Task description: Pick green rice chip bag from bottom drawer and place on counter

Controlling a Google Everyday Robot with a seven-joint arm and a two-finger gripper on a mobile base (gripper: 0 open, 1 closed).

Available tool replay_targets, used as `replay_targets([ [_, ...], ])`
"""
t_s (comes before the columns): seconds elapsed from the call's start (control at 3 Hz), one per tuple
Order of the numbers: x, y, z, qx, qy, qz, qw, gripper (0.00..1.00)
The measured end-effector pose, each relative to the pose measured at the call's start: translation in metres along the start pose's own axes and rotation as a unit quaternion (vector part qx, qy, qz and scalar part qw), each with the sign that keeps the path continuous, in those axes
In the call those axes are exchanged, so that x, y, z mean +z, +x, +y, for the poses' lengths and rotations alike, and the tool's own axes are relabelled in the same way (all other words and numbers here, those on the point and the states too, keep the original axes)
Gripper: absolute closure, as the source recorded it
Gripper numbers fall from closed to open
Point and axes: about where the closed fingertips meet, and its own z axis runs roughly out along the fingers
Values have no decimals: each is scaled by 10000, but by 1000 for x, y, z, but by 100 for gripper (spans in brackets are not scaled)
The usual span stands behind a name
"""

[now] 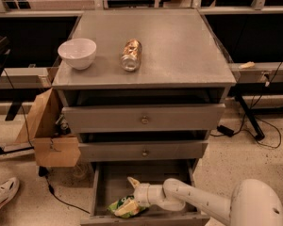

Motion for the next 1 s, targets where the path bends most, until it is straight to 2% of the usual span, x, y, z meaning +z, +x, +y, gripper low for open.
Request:
replay_targets([
  [0.33,4,14,-30,-296,444,352,9980,0],
  [1.0,-16,35,-41,-376,717,1045,9912,0],
])
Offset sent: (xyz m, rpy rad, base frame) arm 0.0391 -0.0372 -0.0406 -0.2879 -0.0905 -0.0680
